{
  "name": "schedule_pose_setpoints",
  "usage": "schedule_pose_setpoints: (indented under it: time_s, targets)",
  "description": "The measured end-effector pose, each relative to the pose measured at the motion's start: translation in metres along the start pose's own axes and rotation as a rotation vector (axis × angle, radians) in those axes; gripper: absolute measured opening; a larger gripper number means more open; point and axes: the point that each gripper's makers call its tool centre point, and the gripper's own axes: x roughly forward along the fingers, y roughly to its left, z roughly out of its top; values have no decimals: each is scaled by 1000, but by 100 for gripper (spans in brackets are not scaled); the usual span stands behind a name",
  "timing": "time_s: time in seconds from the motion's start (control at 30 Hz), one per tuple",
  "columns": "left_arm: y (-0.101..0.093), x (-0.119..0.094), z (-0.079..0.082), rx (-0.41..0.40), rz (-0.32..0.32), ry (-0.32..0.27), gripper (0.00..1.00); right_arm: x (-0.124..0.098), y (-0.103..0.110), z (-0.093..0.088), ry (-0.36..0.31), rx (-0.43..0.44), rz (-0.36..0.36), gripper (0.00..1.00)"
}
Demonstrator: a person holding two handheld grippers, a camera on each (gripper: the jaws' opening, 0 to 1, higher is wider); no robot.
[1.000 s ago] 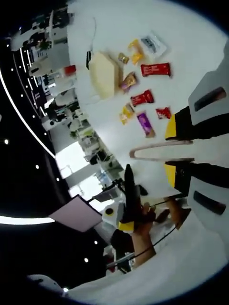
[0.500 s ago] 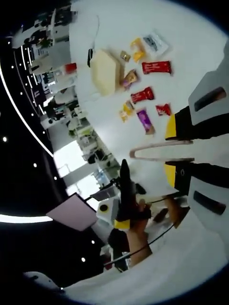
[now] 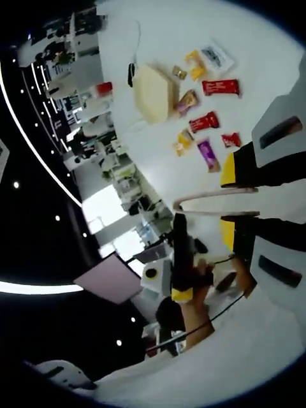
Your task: Place the target food into the container with the food tongs after gripping and lifting it, then release it inside without dropping or visibly crushing the food.
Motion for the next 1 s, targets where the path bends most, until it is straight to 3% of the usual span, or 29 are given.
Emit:
schedule_pose_setpoints:
  time_s: [0.53, 1.0]
  targets:
    - [-22, 0, 15, 33, -38, -37, 88, -10, 17, 18, -21, -23, 75, 16]
    - [-34, -3, 6, 19, -61, -23, 82, -11, 34, 14, -9, -2, 146, 16]
